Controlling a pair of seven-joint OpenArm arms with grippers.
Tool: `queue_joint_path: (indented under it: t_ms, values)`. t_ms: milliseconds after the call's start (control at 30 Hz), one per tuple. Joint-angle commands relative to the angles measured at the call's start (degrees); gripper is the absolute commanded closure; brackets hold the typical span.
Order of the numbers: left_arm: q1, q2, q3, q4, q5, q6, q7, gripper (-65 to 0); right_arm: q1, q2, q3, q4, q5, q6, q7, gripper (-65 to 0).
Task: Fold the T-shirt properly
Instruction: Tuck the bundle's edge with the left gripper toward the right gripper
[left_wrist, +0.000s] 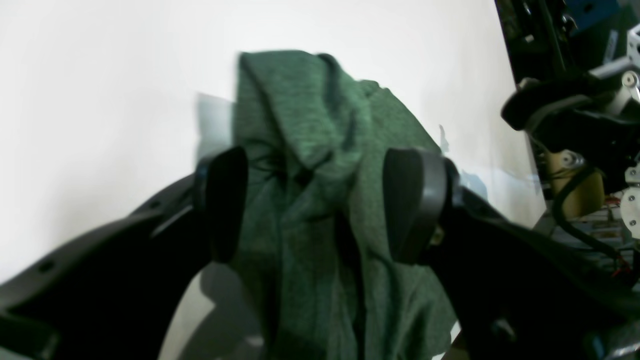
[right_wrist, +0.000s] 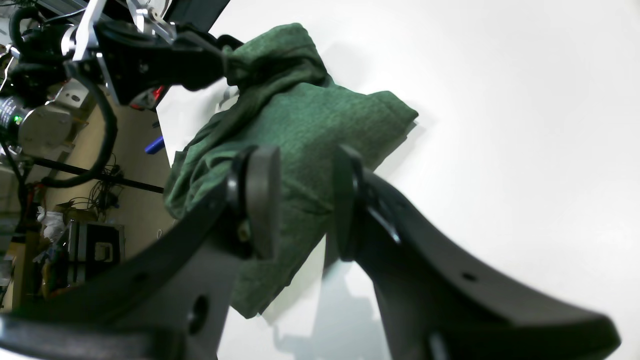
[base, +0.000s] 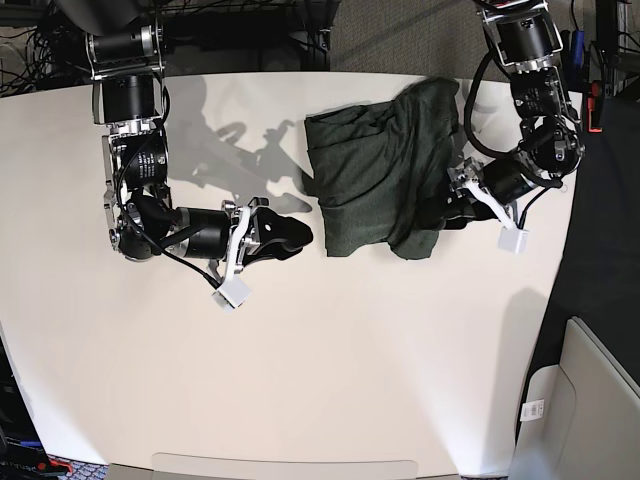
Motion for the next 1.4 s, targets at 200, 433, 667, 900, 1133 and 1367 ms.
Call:
queue_joint_path:
  t_ms: [200, 433, 667, 900, 1133, 1367]
  values:
    - [-0.92, 0.47, 0.36, 0.97, -1.23, -0.38, -1.1, -41.2, 1.55, 0.22, 0.28, 0.67, 1.64, 0.34, 1.08, -16.1]
    - [-0.57, 0.38, 7.65, 0.88, -1.14, -0.38, -7.17, -38.8, 1.55, 0.05, 0.28, 0.67, 1.64, 0.34, 1.08, -16.1]
    - [-0.48, -1.11, 11.17, 0.88, -1.14, -0.38, -11.83, -21.1, 1.46, 0.13, 0.28, 0.76, 1.73, 0.34, 1.08, -16.1]
    - [-0.48, -3.66, 10.82, 0.88, 0.26, -0.02, -12.35, -4.5, 1.46, 0.22, 0.28, 0.76, 1.73, 0.34, 1.08, -16.1]
    - [0.75, -6.21, 10.55, 1.23, 0.44, 0.06, -12.35, -4.5, 1.46, 0.13, 0.28, 0.76, 1.73, 0.34, 1.08, -16.1]
    - [0.75, -7.35, 9.5, 3.25, 0.44, 0.06, -12.35, -4.5, 1.46, -0.04, 0.28, 0.67, 1.38, 0.34, 1.08, -16.1]
